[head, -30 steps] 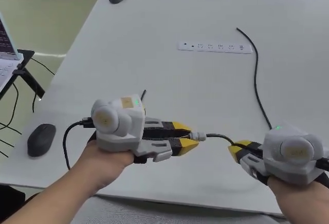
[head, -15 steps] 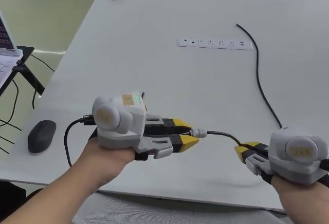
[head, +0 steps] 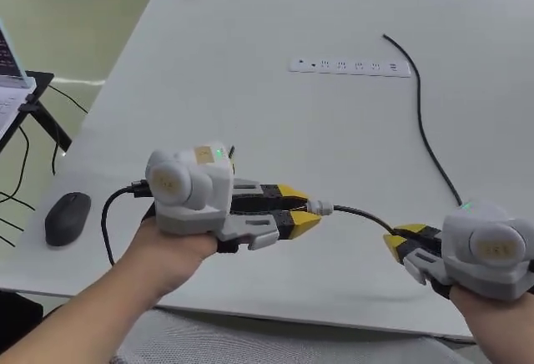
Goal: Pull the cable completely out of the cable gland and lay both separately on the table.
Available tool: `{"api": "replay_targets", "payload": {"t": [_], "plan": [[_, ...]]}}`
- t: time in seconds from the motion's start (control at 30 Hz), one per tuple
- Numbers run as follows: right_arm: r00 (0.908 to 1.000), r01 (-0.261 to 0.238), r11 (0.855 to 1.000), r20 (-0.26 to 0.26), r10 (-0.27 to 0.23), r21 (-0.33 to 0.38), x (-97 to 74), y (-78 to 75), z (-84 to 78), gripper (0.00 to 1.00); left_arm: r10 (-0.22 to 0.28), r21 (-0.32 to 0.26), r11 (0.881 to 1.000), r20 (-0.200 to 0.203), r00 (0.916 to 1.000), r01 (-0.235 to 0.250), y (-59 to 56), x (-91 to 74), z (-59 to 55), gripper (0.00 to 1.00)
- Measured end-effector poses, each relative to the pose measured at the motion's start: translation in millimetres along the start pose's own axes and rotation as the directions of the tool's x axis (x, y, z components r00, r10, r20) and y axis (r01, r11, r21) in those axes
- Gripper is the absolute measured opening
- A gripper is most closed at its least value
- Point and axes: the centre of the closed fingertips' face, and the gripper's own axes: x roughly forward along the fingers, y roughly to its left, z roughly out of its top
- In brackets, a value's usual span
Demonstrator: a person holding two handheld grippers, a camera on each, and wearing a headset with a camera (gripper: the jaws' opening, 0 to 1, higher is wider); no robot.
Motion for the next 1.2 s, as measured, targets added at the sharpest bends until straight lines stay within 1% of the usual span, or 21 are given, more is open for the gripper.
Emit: {"api": "replay_targets", "payload": {"t": [0.07,0.1,0.17,0.2,0.23,0.27,0.3,0.37,0.4,0.47,0.5,0.57,0.6,0.63,0.8,0.87,0.97,1.03,1.07,1.13,1.2], "plan": [[0.9999,-0.006,1.000,0.009,0.006,-0.031,-3.3,1.9,5.7,0.10,0.000,0.000,1.000,0.000,1.0000,0.000,0.2,-0.3,-0.2,0.15],[0.9998,-0.014,0.998,0.015,0.015,-0.060,-5.9,5.0,11.0,0.11,0.000,0.001,1.000,0.000,1.0000,0.000,-0.1,-0.2,-0.3,0.15],[0.9996,-0.012,0.989,0.023,0.015,-0.148,-8.6,8.0,19.6,0.13,-0.003,0.001,1.000,-0.002,1.0000,0.003,-0.9,0.2,-1.1,0.15],[0.9994,-0.016,0.988,0.028,0.021,-0.154,-9.0,10.0,21.9,0.13,-0.003,0.001,1.000,-0.002,1.0000,0.003,-0.9,0.3,-1.2,0.15],[0.9986,-0.031,0.987,0.038,0.037,-0.157,-11.1,16.9,28.2,0.14,-0.004,-0.001,1.000,-0.004,1.0000,0.004,-1.1,0.6,-1.7,0.15],[0.9972,-0.043,0.981,0.051,0.054,-0.191,-12.1,22.8,35.8,0.14,-0.005,0.001,1.000,-0.006,1.0000,0.005,-1.5,0.7,-1.7,0.15],[0.9970,-0.044,0.978,0.054,0.056,-0.206,-12.4,24.3,38.3,0.14,-0.006,0.005,1.000,-0.006,1.0000,0.006,-1.9,0.9,-1.5,0.15],[0.9944,-0.067,0.959,0.060,0.087,-0.275,-12.0,38.4,49.8,0.13,-0.010,0.000,1.000,-0.006,0.9999,0.010,-2.3,1.3,-1.9,0.15],[0.9939,-0.076,0.957,0.055,0.095,-0.281,-11.2,43.1,52.0,0.13,-0.010,-0.001,1.000,-0.006,0.9999,0.010,-2.3,1.5,-2.4,0.15],[0.9909,-0.096,0.944,0.060,0.121,-0.315,-8.8,54.9,60.0,0.12,-0.008,0.001,1.000,-0.009,0.9999,0.008,-1.8,1.9,-3.7,0.15],[0.9914,-0.095,0.928,0.050,0.121,-0.359,-6.3,57.7,62.2,0.11,-0.010,-0.002,1.000,-0.009,0.9999,0.010,-1.8,2.0,-3.8,0.15],[0.9913,-0.104,0.910,0.033,0.127,-0.401,-1.7,63.5,62.9,0.10,-0.011,-0.001,1.000,-0.009,0.9999,0.011,-1.6,2.2,-3.9,0.15],[0.9912,-0.103,0.911,0.035,0.128,-0.400,-0.2,65.0,63.7,0.09,-0.011,-0.001,1.000,-0.010,0.9999,0.011,-1.4,2.3,-4.0,0.15],[0.9907,-0.106,0.907,0.035,0.131,-0.407,0.9,66.6,64.9,0.08,-0.012,-0.002,1.000,-0.011,0.9999,0.012,-1.3,2.4,-4.3,0.15],[0.9902,-0.106,0.881,0.033,0.136,-0.460,4.9,71.0,71.1,0.05,-0.012,-0.001,1.000,-0.015,0.9998,0.012,-1.0,3.2,-4.9,0.15],[0.9900,-0.108,0.874,0.029,0.138,-0.474,5.4,71.3,71.4,0.03,-0.012,0.000,1.000,-0.015,0.9998,0.012,-0.8,3.7,-5.0,0.15],[0.9900,-0.110,0.873,0.026,0.139,-0.476,6.5,70.5,70.6,0.02,-0.012,0.001,1.000,-0.020,0.9997,0.013,-0.6,4.7,-5.2,0.15],[0.9907,-0.107,0.860,0.019,0.135,-0.498,7.3,70.5,68.3,0.01,-0.016,0.001,1.000,-0.025,0.9996,0.016,-0.6,5.7,-6.0,0.15],[0.9911,-0.107,0.857,0.014,0.133,-0.504,7.5,70.8,67.3,0.01,-0.017,0.003,1.000,-0.028,0.9995,0.017,-0.7,6.0,-6.2,0.15],[0.9914,-0.107,0.858,0.012,0.130,-0.502,7.3,70.3,66.7,0.00,-0.019,0.014,1.000,-0.037,0.9991,0.019,-1.1,6.9,-6.8,0.15],[0.9911,-0.108,0.874,0.017,0.132,-0.474,7.1,68.5,66.8,0.00,-0.017,0.018,1.000,-0.039,0.9991,0.018,-1.3,7.2,-6.3,0.15]]}}
